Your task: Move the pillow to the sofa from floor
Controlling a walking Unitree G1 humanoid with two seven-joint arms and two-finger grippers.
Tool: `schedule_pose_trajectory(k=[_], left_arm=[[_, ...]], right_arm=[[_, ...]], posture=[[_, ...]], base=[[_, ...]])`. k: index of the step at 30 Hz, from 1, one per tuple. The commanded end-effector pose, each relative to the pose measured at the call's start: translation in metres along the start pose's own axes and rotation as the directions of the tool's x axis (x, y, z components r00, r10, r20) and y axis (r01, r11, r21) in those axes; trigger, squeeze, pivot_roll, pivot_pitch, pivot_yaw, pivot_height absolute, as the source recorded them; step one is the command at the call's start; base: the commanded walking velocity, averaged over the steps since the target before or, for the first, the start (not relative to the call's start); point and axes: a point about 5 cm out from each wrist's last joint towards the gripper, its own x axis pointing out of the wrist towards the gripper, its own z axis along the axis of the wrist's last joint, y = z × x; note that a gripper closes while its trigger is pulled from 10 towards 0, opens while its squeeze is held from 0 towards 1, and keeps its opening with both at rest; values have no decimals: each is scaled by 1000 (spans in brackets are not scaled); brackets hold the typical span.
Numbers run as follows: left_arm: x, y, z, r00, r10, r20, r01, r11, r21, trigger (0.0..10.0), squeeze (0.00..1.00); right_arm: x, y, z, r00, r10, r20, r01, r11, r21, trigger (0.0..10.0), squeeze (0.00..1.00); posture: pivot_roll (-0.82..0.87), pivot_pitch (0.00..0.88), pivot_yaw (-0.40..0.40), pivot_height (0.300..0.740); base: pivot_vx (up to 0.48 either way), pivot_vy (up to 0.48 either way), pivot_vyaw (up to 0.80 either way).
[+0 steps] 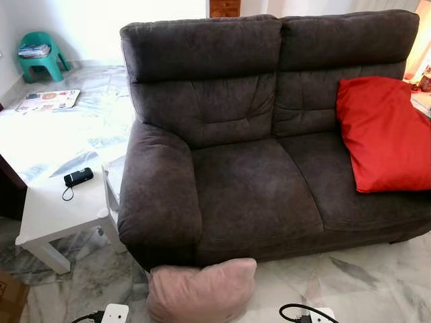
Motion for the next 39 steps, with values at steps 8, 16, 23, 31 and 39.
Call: schedule_pose_trajectory(k=[8,16,23,31,39], left_arm=[[-1,1,-2,1000,12,4,-12,1000,-10,10000,0],[0,1,-1,1000,14,5,-14,1000,-17,10000,0],[0,-1,2,1000,11,12,-11,1000,-19,10000,0],[1,-1,4,1000,13,18,-12,1000,-23,10000,0],[1,-2,5,1000,10,21,-9,1000,-24,10000,0]], right_arm=[[0,-1,4,999,32,29,-31,999,-32,10000,0],[0,-2,4,999,27,26,-26,1000,-7,10000,0],[0,-2,4,1000,18,21,-18,1000,-8,10000,0],[0,-2,4,1000,14,22,-14,1000,-5,10000,0],[0,-2,4,1000,15,23,-15,1000,-3,10000,0]], posture=[[-18,0,-2,740],[-18,0,-4,740],[-19,0,-3,740],[-17,0,-4,740],[-18,0,-4,740]], base=[[0,0,366],[0,0,188],[0,0,0],[0,0,0],[0,0,0]])
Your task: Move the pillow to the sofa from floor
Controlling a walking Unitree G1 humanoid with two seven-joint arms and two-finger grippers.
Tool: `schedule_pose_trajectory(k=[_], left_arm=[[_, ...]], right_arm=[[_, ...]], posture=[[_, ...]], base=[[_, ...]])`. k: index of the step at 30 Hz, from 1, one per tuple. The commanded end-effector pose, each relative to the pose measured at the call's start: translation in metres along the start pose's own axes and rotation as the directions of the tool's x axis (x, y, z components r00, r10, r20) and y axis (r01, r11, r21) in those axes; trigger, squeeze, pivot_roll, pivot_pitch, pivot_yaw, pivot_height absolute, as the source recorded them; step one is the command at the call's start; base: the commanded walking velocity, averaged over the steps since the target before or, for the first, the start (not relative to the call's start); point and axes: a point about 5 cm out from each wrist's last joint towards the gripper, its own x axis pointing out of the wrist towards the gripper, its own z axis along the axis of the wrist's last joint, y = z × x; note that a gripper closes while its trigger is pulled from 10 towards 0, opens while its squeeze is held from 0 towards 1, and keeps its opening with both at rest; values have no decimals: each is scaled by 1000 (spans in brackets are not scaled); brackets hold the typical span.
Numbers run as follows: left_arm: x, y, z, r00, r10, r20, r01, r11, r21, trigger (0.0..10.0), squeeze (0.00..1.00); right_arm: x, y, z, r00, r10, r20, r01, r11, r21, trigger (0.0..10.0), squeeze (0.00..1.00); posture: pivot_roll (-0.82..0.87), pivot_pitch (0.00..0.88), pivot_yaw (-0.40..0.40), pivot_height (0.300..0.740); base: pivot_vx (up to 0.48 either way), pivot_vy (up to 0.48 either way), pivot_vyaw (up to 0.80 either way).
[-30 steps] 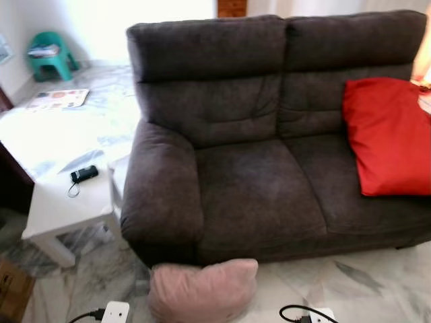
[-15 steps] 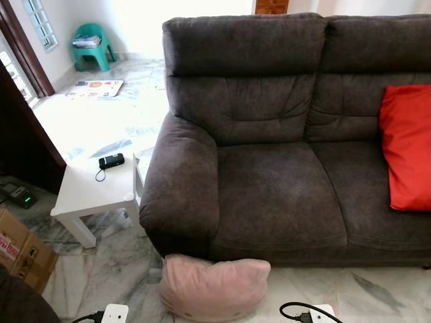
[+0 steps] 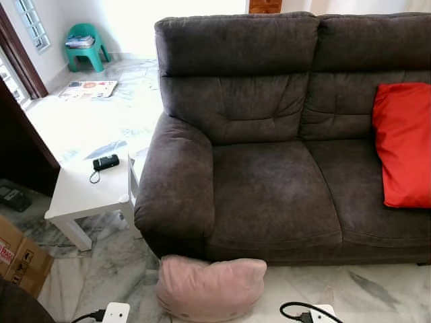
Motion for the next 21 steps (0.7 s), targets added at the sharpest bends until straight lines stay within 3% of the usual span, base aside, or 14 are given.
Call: schedule_pose_trajectory(k=[1,21], left_arm=[[0,1,1,1000,7,2,-7,1000,-13,10000,0],[1,-3,3,1000,-2,12,2,1000,-14,10000,0]], right_arm=[[0,1,-1,1000,-2,-4,2,1000,11,10000,0],[0,-1,0,1000,-1,-3,1,1000,7,10000,0]], posture=[[-18,0,-4,740],[-17,0,-10,740]], base=[[0,0,0],[233,0,0]])
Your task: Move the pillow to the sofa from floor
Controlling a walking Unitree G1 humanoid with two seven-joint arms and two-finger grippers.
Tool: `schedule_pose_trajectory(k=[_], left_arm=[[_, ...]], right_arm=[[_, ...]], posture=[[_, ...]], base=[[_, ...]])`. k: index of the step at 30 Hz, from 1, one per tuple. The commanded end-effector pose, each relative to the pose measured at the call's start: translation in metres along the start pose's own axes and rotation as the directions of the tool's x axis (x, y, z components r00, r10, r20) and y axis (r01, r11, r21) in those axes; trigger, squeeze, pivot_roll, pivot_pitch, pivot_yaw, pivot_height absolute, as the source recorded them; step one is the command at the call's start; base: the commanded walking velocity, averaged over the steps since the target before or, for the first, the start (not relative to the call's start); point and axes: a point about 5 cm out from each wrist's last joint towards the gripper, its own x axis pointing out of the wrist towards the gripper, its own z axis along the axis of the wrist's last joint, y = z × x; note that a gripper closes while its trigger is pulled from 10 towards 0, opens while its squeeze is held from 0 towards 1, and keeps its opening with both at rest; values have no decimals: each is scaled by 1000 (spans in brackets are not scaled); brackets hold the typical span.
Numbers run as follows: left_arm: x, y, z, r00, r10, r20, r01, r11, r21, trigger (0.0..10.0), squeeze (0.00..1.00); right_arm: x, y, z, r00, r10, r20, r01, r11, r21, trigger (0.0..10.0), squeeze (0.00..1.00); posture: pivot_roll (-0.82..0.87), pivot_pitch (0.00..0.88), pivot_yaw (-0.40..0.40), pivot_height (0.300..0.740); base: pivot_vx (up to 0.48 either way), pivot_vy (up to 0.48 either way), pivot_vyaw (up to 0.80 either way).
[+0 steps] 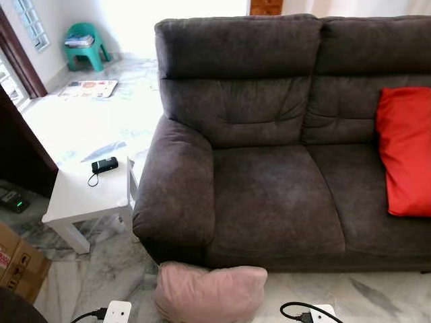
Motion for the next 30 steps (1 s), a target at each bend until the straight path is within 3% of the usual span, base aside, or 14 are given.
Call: schedule_pose_trajectory(k=[1,30], left_arm=[[0,0,1,1000,4,3,-4,1000,-12,10000,0],[0,-1,1,1000,-3,0,3,1000,-12,10000,0]], right_arm=[[0,0,-1,1000,-2,-5,2,1000,7,10000,0],[0,0,0,1000,-4,3,4,1000,26,10000,0]], posture=[[-17,0,-10,740],[-15,0,-7,740]], base=[[251,0,0],[250,0,0]])
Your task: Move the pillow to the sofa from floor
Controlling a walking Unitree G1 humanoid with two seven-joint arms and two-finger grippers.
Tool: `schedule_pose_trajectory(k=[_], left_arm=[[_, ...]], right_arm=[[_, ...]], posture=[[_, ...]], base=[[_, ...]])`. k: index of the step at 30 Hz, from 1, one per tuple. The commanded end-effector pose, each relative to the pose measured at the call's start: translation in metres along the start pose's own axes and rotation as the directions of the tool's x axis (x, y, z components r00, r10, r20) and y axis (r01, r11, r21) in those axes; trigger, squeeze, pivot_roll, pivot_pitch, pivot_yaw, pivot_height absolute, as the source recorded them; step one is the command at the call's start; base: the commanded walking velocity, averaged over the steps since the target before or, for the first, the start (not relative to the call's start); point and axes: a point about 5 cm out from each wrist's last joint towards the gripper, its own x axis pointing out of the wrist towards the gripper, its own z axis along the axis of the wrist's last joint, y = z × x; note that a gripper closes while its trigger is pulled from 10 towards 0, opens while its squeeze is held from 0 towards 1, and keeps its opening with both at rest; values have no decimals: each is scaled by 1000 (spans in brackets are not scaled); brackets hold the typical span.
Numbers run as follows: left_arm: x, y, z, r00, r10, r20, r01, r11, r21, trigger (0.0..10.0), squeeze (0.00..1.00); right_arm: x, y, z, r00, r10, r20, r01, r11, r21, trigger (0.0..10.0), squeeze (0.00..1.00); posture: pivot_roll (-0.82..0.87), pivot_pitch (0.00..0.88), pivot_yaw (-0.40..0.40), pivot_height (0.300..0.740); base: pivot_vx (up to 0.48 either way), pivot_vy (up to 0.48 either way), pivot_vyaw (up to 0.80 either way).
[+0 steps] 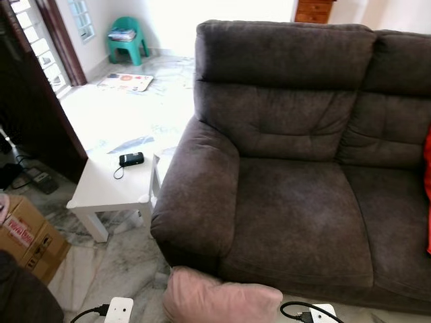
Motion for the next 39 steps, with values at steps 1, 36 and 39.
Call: schedule_pose_trajectory(k=[1,36,39], left_arm=[[0,-1,-2,1000,-6,-7,6,1000,-13,10000,0],[0,-7,-1,998,-63,1,63,998,-25,10000,0],[0,-7,-2,998,-61,-1,61,997,-36,10000,0]], right_arm=[[-1,-3,-4,1000,-11,-8,11,1000,25,10000,0],[-1,-2,-4,1000,-3,-9,4,1000,24,10000,0],[-1,-2,-4,1000,-3,-10,3,1000,14,10000,0]], posture=[[-15,0,-7,740],[-11,0,-10,740],[-10,0,-9,740]], base=[[255,0,0],[89,0,-271],[0,0,-788]])
